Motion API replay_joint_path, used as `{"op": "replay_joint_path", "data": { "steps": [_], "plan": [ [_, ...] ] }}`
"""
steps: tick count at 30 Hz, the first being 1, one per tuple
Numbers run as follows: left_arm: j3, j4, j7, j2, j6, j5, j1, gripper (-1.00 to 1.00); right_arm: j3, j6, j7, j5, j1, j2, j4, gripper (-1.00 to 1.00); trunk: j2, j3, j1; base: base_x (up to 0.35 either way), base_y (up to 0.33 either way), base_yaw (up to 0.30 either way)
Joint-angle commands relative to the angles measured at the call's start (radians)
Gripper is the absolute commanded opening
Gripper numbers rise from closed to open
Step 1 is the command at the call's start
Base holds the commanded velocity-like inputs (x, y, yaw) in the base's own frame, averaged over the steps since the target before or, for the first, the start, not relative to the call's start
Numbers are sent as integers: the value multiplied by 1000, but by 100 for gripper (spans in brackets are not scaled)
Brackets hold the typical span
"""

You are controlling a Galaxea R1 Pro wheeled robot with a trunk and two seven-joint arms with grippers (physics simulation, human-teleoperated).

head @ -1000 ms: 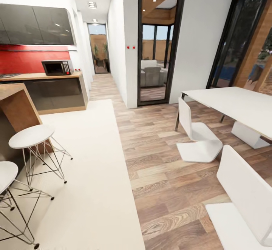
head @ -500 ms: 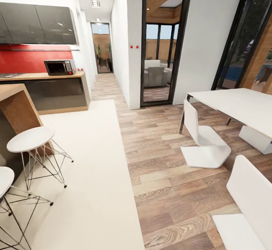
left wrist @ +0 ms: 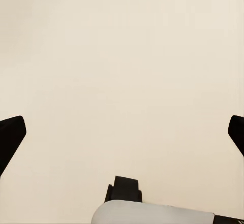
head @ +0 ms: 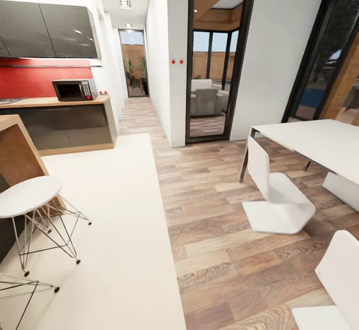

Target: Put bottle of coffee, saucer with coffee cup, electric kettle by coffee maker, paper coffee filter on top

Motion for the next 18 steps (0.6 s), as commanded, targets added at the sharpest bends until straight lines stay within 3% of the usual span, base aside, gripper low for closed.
{"op": "replay_joint_path", "data": {
  "steps": [1,12,18],
  "plan": [
    [2,1,0,0,-3,0,-1,100,0,-2,0,5,0,0,0,100,0,-1,1,337,0,0],
    [2,1,0,0,-3,-6,-1,100,0,-2,-3,3,0,2,0,100,0,-1,1,337,0,5],
    [2,1,0,0,-3,-7,-1,100,-4,-2,-6,2,0,3,0,100,0,-1,1,337,-54,177]
  ]
}}
